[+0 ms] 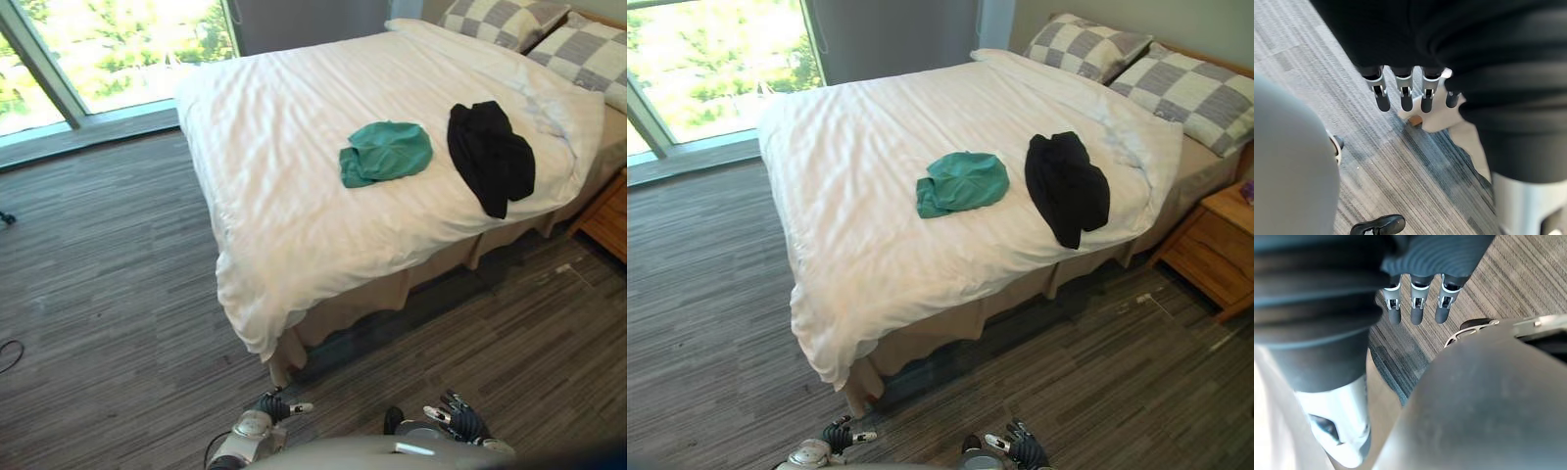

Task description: Tidy the bed and pick cloth on bed and put in laundry

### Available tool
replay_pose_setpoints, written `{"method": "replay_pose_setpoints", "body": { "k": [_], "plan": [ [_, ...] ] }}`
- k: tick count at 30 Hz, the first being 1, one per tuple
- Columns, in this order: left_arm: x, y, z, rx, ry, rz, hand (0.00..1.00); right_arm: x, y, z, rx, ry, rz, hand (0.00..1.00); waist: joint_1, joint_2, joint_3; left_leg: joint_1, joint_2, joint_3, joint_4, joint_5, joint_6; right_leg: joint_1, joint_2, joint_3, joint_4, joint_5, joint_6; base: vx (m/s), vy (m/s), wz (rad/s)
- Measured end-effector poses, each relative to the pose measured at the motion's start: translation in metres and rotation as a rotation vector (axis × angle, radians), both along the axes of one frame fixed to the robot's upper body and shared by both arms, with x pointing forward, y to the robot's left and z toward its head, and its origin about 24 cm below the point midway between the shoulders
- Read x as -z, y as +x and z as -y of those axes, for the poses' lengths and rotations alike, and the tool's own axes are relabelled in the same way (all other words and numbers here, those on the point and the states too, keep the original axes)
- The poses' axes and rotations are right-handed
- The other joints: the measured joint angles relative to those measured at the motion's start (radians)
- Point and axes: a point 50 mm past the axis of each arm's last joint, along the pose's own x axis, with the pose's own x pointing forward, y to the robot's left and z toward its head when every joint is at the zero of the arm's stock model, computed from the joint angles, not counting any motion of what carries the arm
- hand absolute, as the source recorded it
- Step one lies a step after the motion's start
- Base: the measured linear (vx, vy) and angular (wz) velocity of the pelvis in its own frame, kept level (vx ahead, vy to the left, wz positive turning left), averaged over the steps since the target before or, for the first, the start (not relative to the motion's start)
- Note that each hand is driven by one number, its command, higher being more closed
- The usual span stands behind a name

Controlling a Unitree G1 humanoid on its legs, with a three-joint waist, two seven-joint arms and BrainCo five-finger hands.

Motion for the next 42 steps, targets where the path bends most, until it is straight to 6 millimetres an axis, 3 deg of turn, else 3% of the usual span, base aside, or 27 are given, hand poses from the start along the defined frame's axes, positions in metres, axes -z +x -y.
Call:
{"method": "replay_pose_setpoints", "body": {
  "k": [5, 7, 8, 9, 10, 12, 13, 14, 15, 17, 18, 19, 20, 21, 22, 23, 25, 29, 31, 33, 36, 37, 38, 39, 40, 41, 42],
  "plan": [
    [-0.004, 0.005, -0.009, -0.070, 0.016, 0.057, 0.00, -0.001, 0.007, 0.004, -0.080, -0.081, -0.023, 0.00, 0.019, -0.007, 0.040, -0.134, 0.012, -0.291, 0.397, -0.040, 0.053, -0.017, 0.009, 0.179, 0.011, -0.001, -0.020, 0.02, -0.043, -1.06],
    [-0.006, 0.008, -0.008, -0.147, -0.007, 0.091, 0.00, -0.004, 0.014, 0.014, -0.085, -0.117, -0.019, 0.00, 0.045, 0.054, 0.029, -0.132, -0.061, -0.465, 0.294, -0.143, 0.135, -0.091, 0.072, 0.307, 0.016, -0.008, -0.028, -0.12, 0.178, -2.08],
    [-0.005, 0.004, -0.007, -0.160, -0.013, 0.088, 0.00, -0.007, 0.021, 0.017, -0.092, -0.131, 0.002, 0.00, 0.050, 0.083, 0.022, -0.124, -0.047, -0.469, 0.235, -0.188, 0.174, -0.114, 0.097, 0.303, 0.017, -0.017, -0.041, -0.07, 0.169, -2.36],
    [-0.004, 0.001, -0.006, -0.191, -0.024, 0.083, 0.00, -0.014, 0.033, 0.025, -0.102, -0.167, 0.048, 0.00, 0.066, 0.138, 0.009, -0.108, 0.003, -0.426, 0.167, -0.246, 0.097, -0.213, 0.118, 0.189, 0.148, -0.063, -0.106, -0.02, 0.121, -2.26],
    [-0.003, -0.003, -0.010, -0.229, -0.027, 0.082, 0.00, -0.017, 0.037, 0.019, -0.132, -0.171, 0.076, 0.00, 0.074, 0.114, 0.020, -0.082, -0.003, -0.362, 0.156, -0.242, 0.084, -0.297, 0.091, 0.100, 0.400, -0.109, -0.130, 0.03, 0.098, -2.01],
    [-0.004, -0.001, -0.014, -0.242, -0.026, 0.103, 0.00, -0.013, 0.029, 0.012, -0.111, -0.149, 0.060, 0.00, 0.075, 0.075, 0.008, -0.048, -0.035, -0.332, 0.169, -0.232, 0.072, -0.291, 0.076, 0.069, 0.453, -0.209, -0.098, 0.10, 0.072, -1.33],
    [-0.003, 0.000, -0.009, -0.216, -0.034, 0.096, 0.00, -0.011, 0.022, 0.011, -0.097, -0.152, 0.050, 0.00, 0.063, 0.069, 0.002, -0.054, -0.047, -0.367, 0.202, -0.202, 0.120, -0.253, 0.084, 0.102, 0.385, -0.171, -0.093, 0.12, 0.072, -0.93],
    [-0.004, 0.004, -0.005, -0.194, -0.040, 0.106, 0.00, -0.012, 0.022, 0.010, -0.094, -0.154, 0.059, 0.00, 0.057, 0.065, 0.002, -0.066, -0.059, -0.389, 0.223, -0.177, 0.138, -0.224, 0.081, 0.119, 0.337, -0.143, -0.090, 0.09, 0.056, -0.67],
    [-0.006, 0.011, 0.002, -0.163, -0.056, 0.134, 0.00, -0.012, 0.022, 0.008, -0.089, -0.155, 0.070, 0.00, 0.058, 0.049, 0.006, -0.075, -0.080, -0.412, 0.215, -0.176, 0.136, -0.185, 0.069, 0.144, 0.253, -0.095, -0.080, 0.07, 0.010, -0.45],
    [-0.008, 0.020, 0.014, -0.125, -0.082, 0.162, 0.00, -0.013, 0.015, 0.013, -0.064, -0.174, 0.076, 0.00, 0.045, 0.069, -0.002, -0.087, -0.075, -0.413, 0.106, -0.131, 0.111, -0.165, 0.082, 0.164, 0.182, -0.053, -0.065, 0.00, 0.046, -0.56],
    [-0.008, 0.019, 0.015, -0.110, -0.077, 0.160, 0.00, -0.013, 0.015, 0.014, -0.043, -0.181, 0.076, 0.00, 0.058, 0.079, -0.005, -0.064, -0.060, -0.384, 0.091, -0.134, 0.097, -0.167, 0.089, 0.165, 0.160, -0.062, -0.065, -0.03, 0.078, -0.57],
    [-0.007, 0.017, 0.015, -0.111, -0.075, 0.154, 0.00, -0.013, 0.015, 0.014, -0.027, -0.180, 0.079, 0.00, 0.054, 0.081, -0.008, -0.064, -0.059, -0.359, 0.076, -0.134, 0.098, -0.163, 0.070, 0.109, 0.166, -0.071, -0.075, -0.03, 0.082, -0.59],
    [-0.006, 0.016, 0.017, -0.115, -0.077, 0.147, 0.00, -0.013, 0.015, 0.013, 0.010, -0.169, 0.086, 0.00, 0.053, 0.086, -0.004, -0.053, -0.054, -0.315, 0.045, -0.134, 0.097, -0.188, 0.019, -0.055, 0.247, -0.112, -0.089, -0.01, 0.081, -0.53],
    [-0.005, 0.012, 0.012, -0.120, -0.060, 0.138, 0.00, -0.012, 0.014, 0.011, 0.028, -0.161, 0.087, 0.00, 0.058, 0.065, 0.003, -0.028, -0.054, -0.272, 0.021, -0.130, 0.090, -0.213, -0.040, -0.156, 0.374, -0.165, -0.089, 0.02, 0.070, -0.62],
    [-0.004, 0.007, 0.009, -0.125, -0.051, 0.125, 0.00, -0.010, 0.010, 0.010, 0.032, -0.157, 0.075, 0.00, 0.058, 0.054, 0.007, -0.015, -0.054, -0.257, 0.019, -0.130, 0.087, -0.209, -0.055, -0.185, 0.425, -0.189, -0.086, 0.10, 0.021, -0.81],
    [-0.004, 0.005, -0.004, -0.128, -0.011, 0.127, 0.00, -0.007, 0.006, 0.004, 0.029, -0.139, 0.052, 0.00, 0.060, 0.021, 0.003, 0.001, -0.063, -0.232, 0.023, -0.133, 0.079, -0.211, -0.072, -0.179, 0.483, -0.237, -0.068, 0.09, -0.024, -0.73],
    [-0.002, 0.003, -0.006, -0.115, 0.006, 0.109, 0.00, -0.004, 0.001, 0.002, 0.016, -0.133, 0.025, 0.00, 0.055, 0.003, 0.006, 0.004, -0.083, -0.226, 0.030, -0.125, 0.082, -0.236, -0.066, -0.145, 0.509, -0.248, -0.078, 0.02, -0.024, -0.64],
    [-0.002, 0.008, 0.002, -0.072, -0.001, 0.112, 0.00, 0.000, -0.008, 0.006, 0.026, -0.137, -0.026, 0.00, 0.037, 0.013, 0.015, -0.014, -0.086, -0.227, 0.037, -0.101, 0.082, -0.243, -0.044, -0.116, 0.447, -0.228, -0.079, -0.04, -0.061, -0.32],
    [-0.003, 0.008, 0.001, -0.062, 0.016, 0.116, 0.00, 0.002, -0.009, 0.006, 0.022, -0.133, -0.042, 0.00, 0.045, 0.016, 0.013, -0.041, -0.064, -0.226, 0.075, -0.079, 0.072, -0.205, -0.005, -0.105, 0.297, -0.171, -0.081, -0.06, -0.047, -0.25],
    [-0.004, 0.009, -0.006, -0.051, 0.050, 0.124, 0.00, 0.004, -0.011, 0.004, 0.019, -0.118, -0.061, 0.00, 0.056, -0.006, 0.016, -0.052, -0.066, -0.223, 0.073, -0.040, 0.074, -0.159, 0.017, -0.106, 0.159, -0.119, -0.077, -0.11, -0.061, -0.31],
    [-0.005, 0.009, -0.009, -0.076, 0.077, 0.148, 0.00, 0.004, -0.008, 0.000, 0.000, -0.093, -0.055, 0.00, 0.060, -0.012, 0.020, -0.059, -0.058, -0.211, 0.085, -0.030, 0.076, -0.100, 0.061, -0.103, -0.002, -0.096, -0.063, -0.08, -0.063, -0.40],
    [-0.005, 0.008, -0.010, -0.091, 0.076, 0.153, 0.00, 0.003, -0.003, 0.000, -0.013, -0.091, -0.045, 0.00, 0.062, -0.005, 0.021, -0.076, -0.037, -0.214, 0.118, -0.031, 0.076, -0.102, 0.069, -0.104, 0.008, -0.111, -0.052, -0.03, -0.108, -0.52],
    [-0.005, 0.007, -0.008, -0.114, 0.067, 0.160, 0.00, 0.001, 0.004, 0.002, -0.036, -0.101, -0.027, 0.00, 0.061, 0.006, 0.028, -0.106, -0.021, -0.250, 0.186, -0.050, 0.067, -0.142, 0.055, -0.110, 0.128, -0.130, -0.101, -0.01, -0.087, -0.54],
    [-0.010, 0.009, -0.021, -0.162, 0.083, 0.201, 0.00, 0.001, 0.007, -0.003, -0.055, -0.095, -0.024, 0.00, 0.066, -0.038, 0.042, -0.143, -0.051, -0.315, 0.318, -0.062, 0.075, -0.167, 0.022, -0.079, 0.218, -0.125, -0.102, -0.03, -0.079, -0.56],
    [-0.010, 0.008, -0.023, -0.194, 0.083, 0.210, 0.00, 0.002, 0.006, -0.005, -0.056, -0.090, -0.032, 0.00, 0.074, -0.038, 0.041, -0.160, -0.054, -0.367, 0.359, -0.072, 0.079, -0.163, 0.028, -0.059, 0.211, -0.124, -0.099, -0.09, -0.027, -1.42],
    [-0.012, 0.008, -0.022, -0.240, 0.074, 0.233, 0.00, 0.000, 0.012, 0.000, -0.087, -0.113, -0.027, 0.00, 0.121, -0.017, 0.018, -0.172, -0.079, -0.457, 0.299, -0.112, 0.128, -0.154, 0.070, 0.004, 0.122, -0.140, -0.059, -0.12, -0.042, -1.43],
    [-0.010, 0.006, -0.015, -0.245, 0.056, 0.225, 0.00, -0.003, 0.014, 0.008, -0.097, -0.135, -0.020, 0.00, 0.119, 0.046, -0.002, -0.180, -0.045, -0.472, 0.223, -0.109, 0.140, -0.154, 0.097, -0.003, 0.130, -0.168, -0.030, -0.08, -0.023, -1.47]
  ]
}}
